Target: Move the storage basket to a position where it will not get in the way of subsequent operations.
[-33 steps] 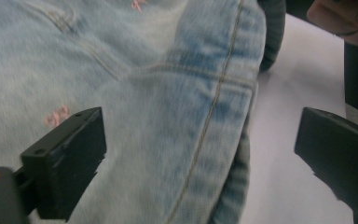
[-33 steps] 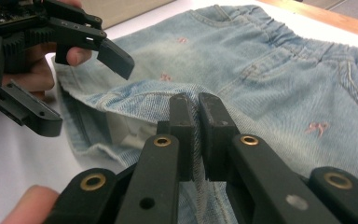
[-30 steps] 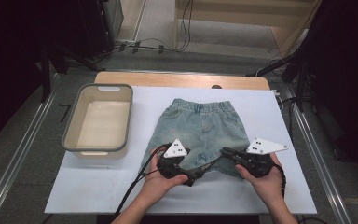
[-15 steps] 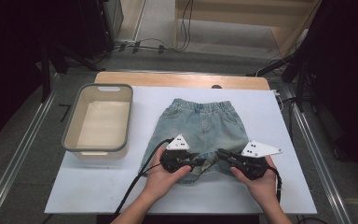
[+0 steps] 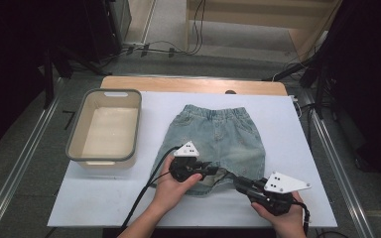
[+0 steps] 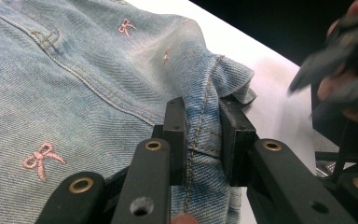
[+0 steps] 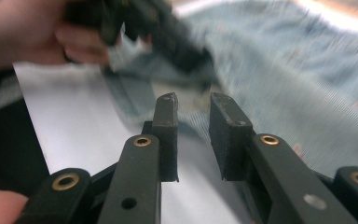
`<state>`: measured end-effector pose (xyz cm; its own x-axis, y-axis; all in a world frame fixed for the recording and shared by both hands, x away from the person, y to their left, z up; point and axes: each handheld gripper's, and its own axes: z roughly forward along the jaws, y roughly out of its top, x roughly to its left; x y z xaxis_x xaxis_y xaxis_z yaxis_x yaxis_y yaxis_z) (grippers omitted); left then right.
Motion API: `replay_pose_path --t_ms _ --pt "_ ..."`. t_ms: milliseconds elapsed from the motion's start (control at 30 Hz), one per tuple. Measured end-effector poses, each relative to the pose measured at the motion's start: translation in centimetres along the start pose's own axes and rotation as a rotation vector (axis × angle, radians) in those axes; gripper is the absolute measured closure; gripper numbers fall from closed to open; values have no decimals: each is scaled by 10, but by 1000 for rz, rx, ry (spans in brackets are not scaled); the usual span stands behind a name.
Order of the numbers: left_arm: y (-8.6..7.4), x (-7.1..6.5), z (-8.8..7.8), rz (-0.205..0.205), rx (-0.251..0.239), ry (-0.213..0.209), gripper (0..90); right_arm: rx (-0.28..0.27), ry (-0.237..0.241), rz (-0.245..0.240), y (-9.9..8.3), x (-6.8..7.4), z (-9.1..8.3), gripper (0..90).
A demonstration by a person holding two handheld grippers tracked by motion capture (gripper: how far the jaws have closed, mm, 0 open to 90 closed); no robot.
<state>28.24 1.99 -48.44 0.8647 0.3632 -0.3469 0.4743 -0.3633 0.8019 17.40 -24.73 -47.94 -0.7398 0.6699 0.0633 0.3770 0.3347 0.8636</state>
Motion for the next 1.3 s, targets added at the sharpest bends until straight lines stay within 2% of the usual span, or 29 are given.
replay_pose_path --t_ms 100,133,200,267,333,400,500,600,700,767,900,1000,1100,1300 --pt "1 0 0 -2 -4 -4 733 82 -19 2 -11 -6 15 709" --pt "1 -1 0 -1 -5 -3 733 111 -20 23 -16 -11 21 705" --pt "1 -1 -1 0 -6 -4 733 128 -23 67 -22 -18 26 689" --pt "1 -1 -1 -1 -9 -6 732 137 -39 86 -25 -21 31 648" --pt "1 0 -1 -2 -10 -7 732 140 -58 80 -24 -20 34 595" --pt "1 0 -1 -1 -10 -8 732 144 -109 70 -22 -19 39 532" --pt "1 0 -1 -3 -13 -10 732 152 -129 69 -21 -19 46 486" --pt "1 0 -1 -3 -13 -9 731 181 -152 53 -19 -18 53 484" --pt "1 0 -1 -6 -15 -8 731 201 -171 41 -19 -17 56 569" --pt "1 1 0 -9 -16 -8 731 203 -152 34 -19 -17 56 669" --pt "1 1 -1 -9 -16 -10 731 212 -148 23 -19 -21 52 822" --pt "1 0 -1 -4 -11 -15 730 224 -122 28 -20 -25 46 833" --pt "0 -1 -1 -1 -14 -17 731 216 -107 24 -21 -25 32 835" --pt "0 -3 0 0 -13 -25 730 216 -101 25 -26 -27 5 835"
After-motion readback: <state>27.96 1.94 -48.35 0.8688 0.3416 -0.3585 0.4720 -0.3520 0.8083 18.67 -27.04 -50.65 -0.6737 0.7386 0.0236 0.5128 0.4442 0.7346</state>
